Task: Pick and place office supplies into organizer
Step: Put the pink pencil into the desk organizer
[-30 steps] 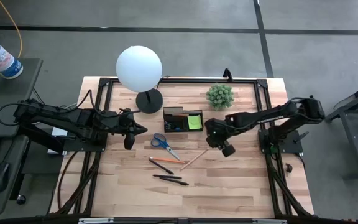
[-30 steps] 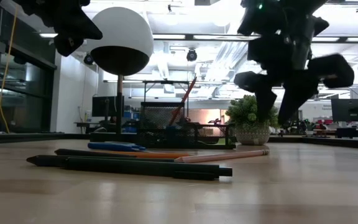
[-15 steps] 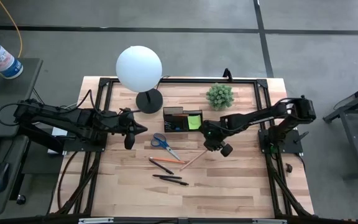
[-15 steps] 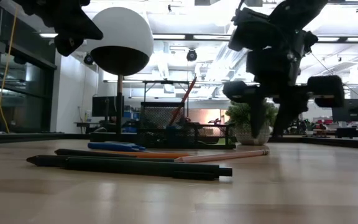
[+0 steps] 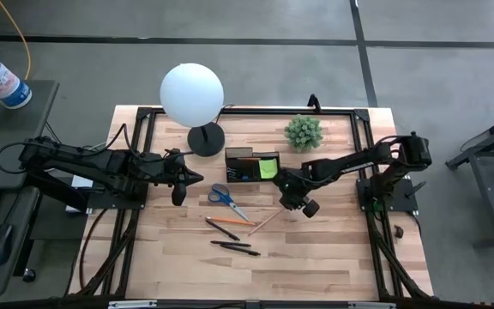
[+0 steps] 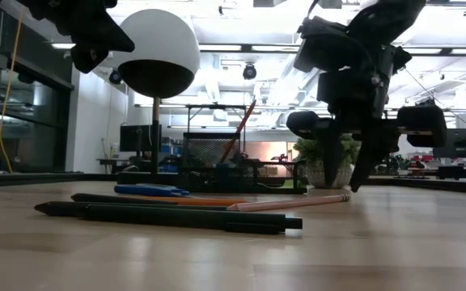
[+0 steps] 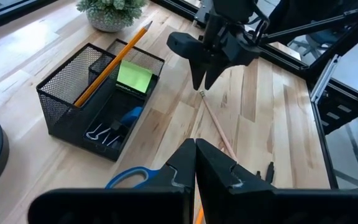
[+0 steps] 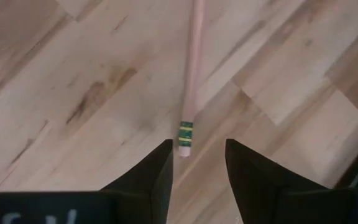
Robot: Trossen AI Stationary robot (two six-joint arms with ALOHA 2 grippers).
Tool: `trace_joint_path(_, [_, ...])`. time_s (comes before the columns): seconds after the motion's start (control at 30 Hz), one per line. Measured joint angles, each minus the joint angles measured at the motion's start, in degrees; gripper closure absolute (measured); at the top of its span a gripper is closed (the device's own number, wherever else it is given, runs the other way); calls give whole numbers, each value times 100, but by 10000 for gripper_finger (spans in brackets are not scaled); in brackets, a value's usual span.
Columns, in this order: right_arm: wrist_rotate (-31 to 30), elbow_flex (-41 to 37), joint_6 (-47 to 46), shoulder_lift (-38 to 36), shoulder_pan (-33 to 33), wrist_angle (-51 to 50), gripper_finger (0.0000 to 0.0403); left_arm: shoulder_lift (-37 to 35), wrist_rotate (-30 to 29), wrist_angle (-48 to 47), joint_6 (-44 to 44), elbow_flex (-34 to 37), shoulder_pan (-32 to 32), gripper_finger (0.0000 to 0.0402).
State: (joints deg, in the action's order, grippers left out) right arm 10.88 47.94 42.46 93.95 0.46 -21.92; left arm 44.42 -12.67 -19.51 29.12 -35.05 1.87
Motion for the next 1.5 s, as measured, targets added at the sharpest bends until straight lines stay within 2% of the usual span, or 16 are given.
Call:
trace_joint_path(0.87, [-104, -9, -57, 210, 160, 7, 268, 0, -7, -4, 269, 0, 1, 401])
trace_joint_path(1.0, [-110, -9, -54, 210, 159, 6, 296, 0, -7, -4, 271, 0, 0, 401])
trace_joint_path(1.27, [-120, -7, -46, 214, 158, -55, 388, 0, -7, -4, 271, 0, 0, 401])
trace_joint_path(1.5, [-117, 11, -42, 210, 158, -115, 399, 0, -7, -4, 271, 0, 0, 401])
